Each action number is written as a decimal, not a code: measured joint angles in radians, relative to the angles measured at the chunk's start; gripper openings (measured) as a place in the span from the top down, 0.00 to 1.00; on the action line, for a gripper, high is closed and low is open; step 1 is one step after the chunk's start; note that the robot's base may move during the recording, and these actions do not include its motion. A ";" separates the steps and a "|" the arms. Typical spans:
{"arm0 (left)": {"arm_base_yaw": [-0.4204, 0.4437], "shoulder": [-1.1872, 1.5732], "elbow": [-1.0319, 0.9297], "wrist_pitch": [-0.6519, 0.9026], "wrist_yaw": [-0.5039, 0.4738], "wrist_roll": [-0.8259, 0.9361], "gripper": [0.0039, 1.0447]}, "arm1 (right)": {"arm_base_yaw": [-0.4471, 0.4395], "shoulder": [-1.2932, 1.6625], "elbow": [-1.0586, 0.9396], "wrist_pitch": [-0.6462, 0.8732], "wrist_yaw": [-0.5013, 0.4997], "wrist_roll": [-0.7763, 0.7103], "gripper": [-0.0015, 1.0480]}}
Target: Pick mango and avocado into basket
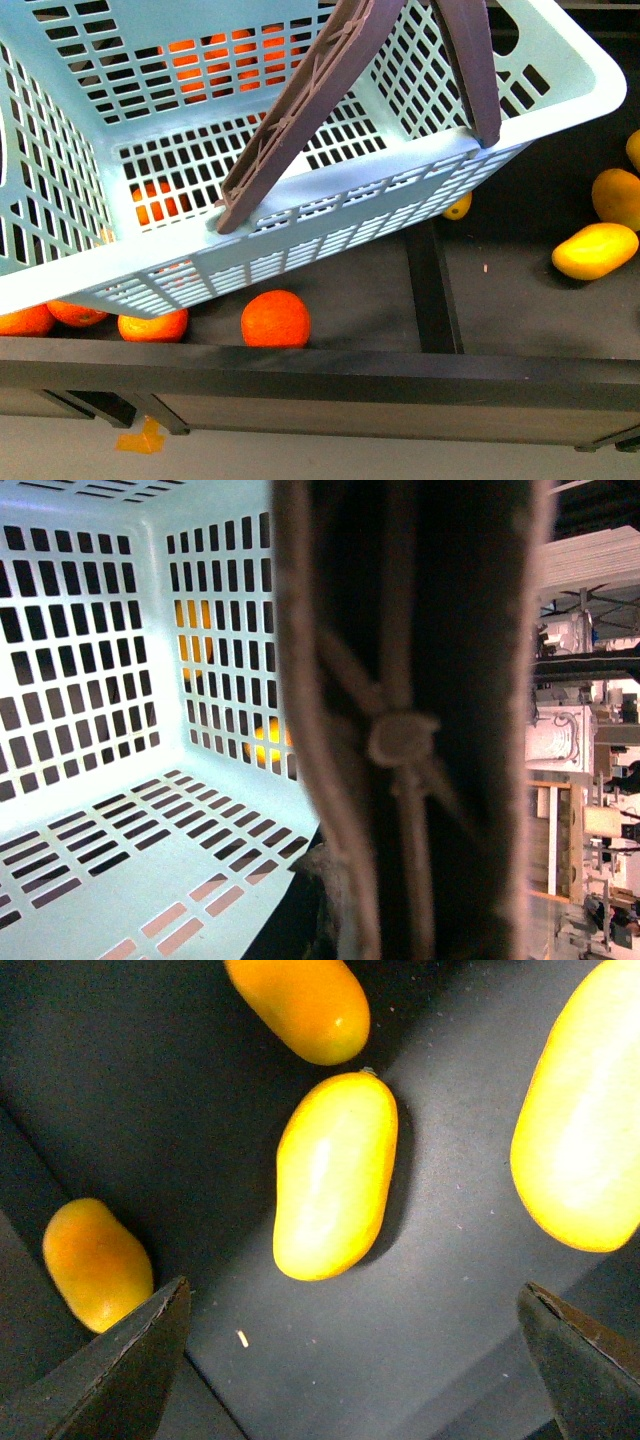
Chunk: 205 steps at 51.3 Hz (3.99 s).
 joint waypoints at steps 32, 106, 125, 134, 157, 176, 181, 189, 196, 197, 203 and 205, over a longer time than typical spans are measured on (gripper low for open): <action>0.000 0.000 0.000 0.000 -0.001 0.000 0.96 | 0.058 0.306 0.351 -0.200 0.058 0.198 0.08; 0.000 0.000 0.000 0.000 0.000 0.000 0.96 | 0.087 0.590 0.786 -0.452 0.037 0.100 0.38; 0.000 0.000 0.000 0.000 0.000 0.000 0.96 | 0.046 0.219 0.431 -0.190 -0.030 -0.097 0.39; 0.000 0.000 0.000 0.000 0.000 0.000 0.96 | 0.058 -0.154 0.174 -0.101 -0.109 -0.184 0.39; 0.000 0.000 0.000 0.000 0.000 0.000 0.96 | 0.251 -0.562 0.044 -0.064 -0.109 -0.237 0.39; 0.000 0.000 0.000 0.000 0.000 0.000 0.96 | 0.518 -0.437 0.174 -0.051 -0.001 -0.386 0.39; 0.000 0.000 0.000 0.000 0.000 0.000 0.96 | 0.556 -0.410 0.208 -0.056 0.006 -0.408 0.39; 0.000 0.000 0.000 0.000 0.000 0.000 0.96 | 0.594 -0.385 0.226 -0.063 0.011 -0.429 0.39; 0.000 0.000 0.000 0.000 -0.001 0.000 0.96 | 0.623 -0.362 0.227 -0.063 0.010 -0.443 0.30; 0.000 0.000 0.000 0.000 0.000 0.000 0.96 | 0.625 -0.361 0.227 -0.063 0.010 -0.444 0.27; 0.000 0.000 0.000 0.000 0.000 0.000 0.96 | 0.627 -0.361 0.227 -0.052 0.010 -0.439 0.07; 0.000 0.000 0.000 0.000 -0.001 0.000 0.96 | 0.624 -0.361 0.227 -0.048 0.010 -0.437 0.07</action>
